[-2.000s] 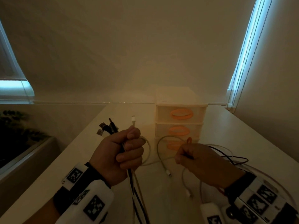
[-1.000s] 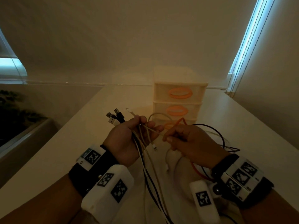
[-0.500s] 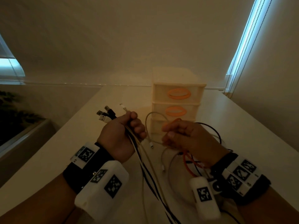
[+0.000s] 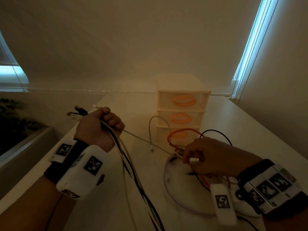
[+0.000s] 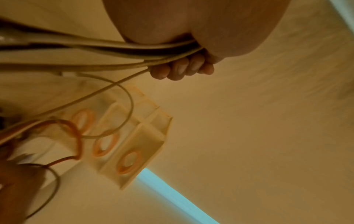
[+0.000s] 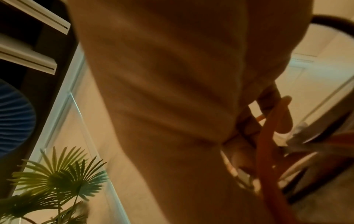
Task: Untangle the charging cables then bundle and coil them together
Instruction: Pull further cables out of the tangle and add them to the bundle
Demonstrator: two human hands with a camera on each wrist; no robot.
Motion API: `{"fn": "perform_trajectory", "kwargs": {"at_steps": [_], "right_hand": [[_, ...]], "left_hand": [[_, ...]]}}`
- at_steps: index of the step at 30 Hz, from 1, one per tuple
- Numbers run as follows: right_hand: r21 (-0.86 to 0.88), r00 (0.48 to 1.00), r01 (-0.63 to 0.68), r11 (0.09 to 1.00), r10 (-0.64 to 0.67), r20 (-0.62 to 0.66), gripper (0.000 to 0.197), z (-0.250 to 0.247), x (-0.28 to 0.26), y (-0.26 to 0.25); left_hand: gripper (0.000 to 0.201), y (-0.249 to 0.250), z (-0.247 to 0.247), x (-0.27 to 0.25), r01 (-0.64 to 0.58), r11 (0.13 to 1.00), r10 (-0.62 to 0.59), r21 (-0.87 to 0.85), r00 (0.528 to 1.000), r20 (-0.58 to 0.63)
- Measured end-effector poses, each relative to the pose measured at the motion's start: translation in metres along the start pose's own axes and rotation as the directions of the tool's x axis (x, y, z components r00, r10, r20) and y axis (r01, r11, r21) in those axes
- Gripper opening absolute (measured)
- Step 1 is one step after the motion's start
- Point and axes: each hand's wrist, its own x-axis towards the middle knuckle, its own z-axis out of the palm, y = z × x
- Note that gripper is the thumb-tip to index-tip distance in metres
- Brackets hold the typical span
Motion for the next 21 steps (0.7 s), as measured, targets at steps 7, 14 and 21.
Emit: {"fn": "perform_trajectory", "kwargs": {"at_steps": [7, 14, 21], "right_hand": [[-0.059, 0.983, -0.102, 0.993, 0.092, -0.159, 0.013, -0.001, 0.008, 0.014], [0.476, 0.898, 0.265, 0.838, -0.035, -0.438, 0.042, 0.005, 0.01, -0.023], [0.666, 0.978, 0.204, 0.718, -0.122, -0.169, 0.027, 0.046, 0.026, -0.051]], "left_hand": [[0.029, 0.026, -0.003, 0.0, -0.105, 0.994, 0.104, -0.037, 0.994, -0.046], [0.033, -0.04, 0.028, -0.034, 0.081, 0.995, -0.091, 0.056, 0.972, 0.216], [0.033, -0.045, 0.029, -0.042, 0.162, 0.986, -0.167, 0.044, 0.935, 0.313]]}}
